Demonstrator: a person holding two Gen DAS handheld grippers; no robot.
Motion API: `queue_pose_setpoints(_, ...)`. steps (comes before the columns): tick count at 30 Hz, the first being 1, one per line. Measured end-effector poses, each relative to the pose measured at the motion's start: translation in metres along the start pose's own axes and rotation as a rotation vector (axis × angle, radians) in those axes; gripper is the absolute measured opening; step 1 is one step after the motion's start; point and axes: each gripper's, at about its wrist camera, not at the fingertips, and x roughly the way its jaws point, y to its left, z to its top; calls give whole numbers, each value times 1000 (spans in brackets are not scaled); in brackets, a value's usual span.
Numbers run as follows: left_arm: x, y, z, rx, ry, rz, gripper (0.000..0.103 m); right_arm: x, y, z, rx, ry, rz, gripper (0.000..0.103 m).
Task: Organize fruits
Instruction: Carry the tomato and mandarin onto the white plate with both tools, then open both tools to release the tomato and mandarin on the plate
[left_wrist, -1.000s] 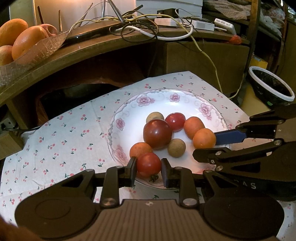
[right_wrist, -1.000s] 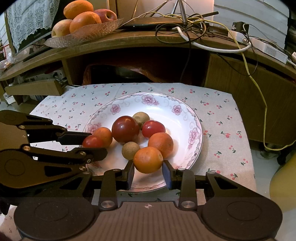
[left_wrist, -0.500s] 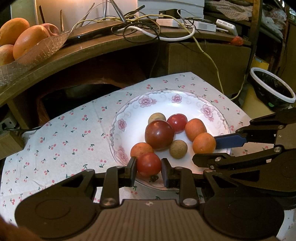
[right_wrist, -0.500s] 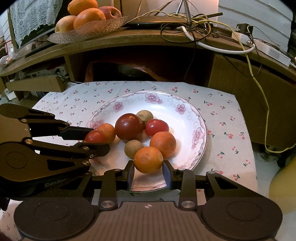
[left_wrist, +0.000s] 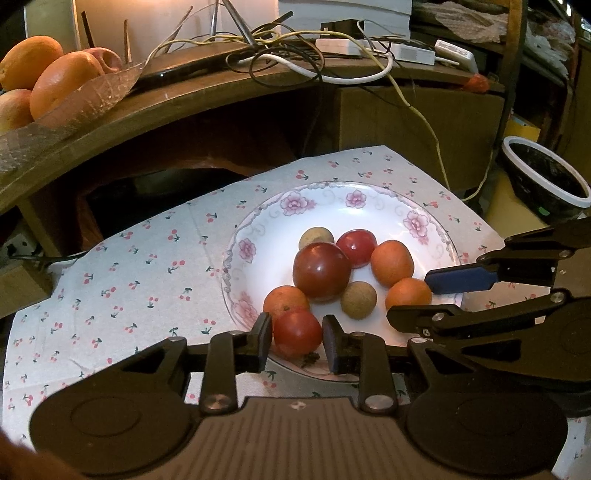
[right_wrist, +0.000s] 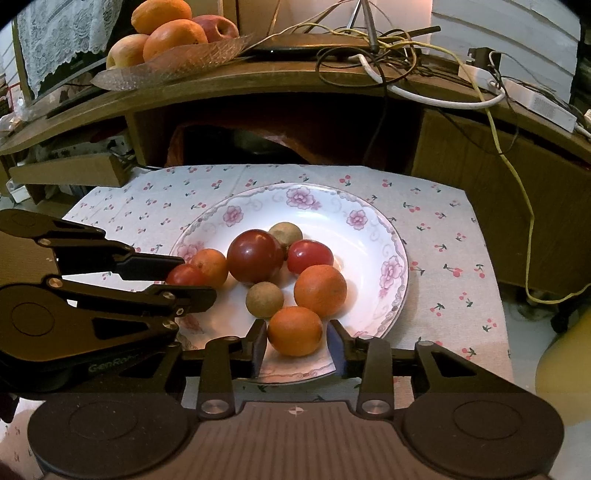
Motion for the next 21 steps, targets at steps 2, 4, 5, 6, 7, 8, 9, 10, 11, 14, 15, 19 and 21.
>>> queue_pose_setpoints(2, 0, 0, 0, 1, -1, 3, 36, -1, 0, 0, -1, -2, -1, 41)
queue_pose_setpoints(4, -1, 0, 0, 0, -2, 5, 37, -2, 0, -1, 0, -4, -1, 41)
queue_pose_setpoints(5, -1, -1, 0, -1, -2, 6, 37, -2, 0, -1, 0, -4, -1, 41)
queue_pose_setpoints(6, -1, 0, 0, -2, -3, 7, 37, -2, -1, -1, 1, -4, -1, 41)
queue_pose_setpoints(7, -2, -1, 0, -2, -3, 9, 38, -2, 0, 0, 2, -5, -1, 41)
queue_pose_setpoints(8, -2, 0, 0, -2, -4, 11, 38, -2, -1, 0, 2, -6, -1, 41)
queue_pose_setpoints(9, -3, -1, 0, -1, -5, 12, 38, -3, -1, 0, 3, -7, -2, 41)
queue_pose_setpoints(10, -3, -1, 0, -1, -6, 14, 38, -3, -1, 0, 3, -8, -2, 42)
queue_pose_setpoints(11, -4, -1, 0, -1, -7, 16, 39, -4, -1, 0, 4, -9, -1, 42)
queue_pose_setpoints(14, -7, 0, 0, -7, -10, 23, 42, -5, -1, 0, 6, -12, 0, 43)
queue_pose_setpoints(15, -9, 0, -1, -8, -11, 28, 43, -5, -1, -1, 7, -13, 1, 44)
queue_pose_setpoints(19, -14, -1, -2, -11, -15, 41, 45, -8, -1, -2, 6, -18, 4, 45)
queue_pose_setpoints(21, -16, 0, -2, -17, -18, 47, 48, -10, -1, -2, 5, -21, 3, 48)
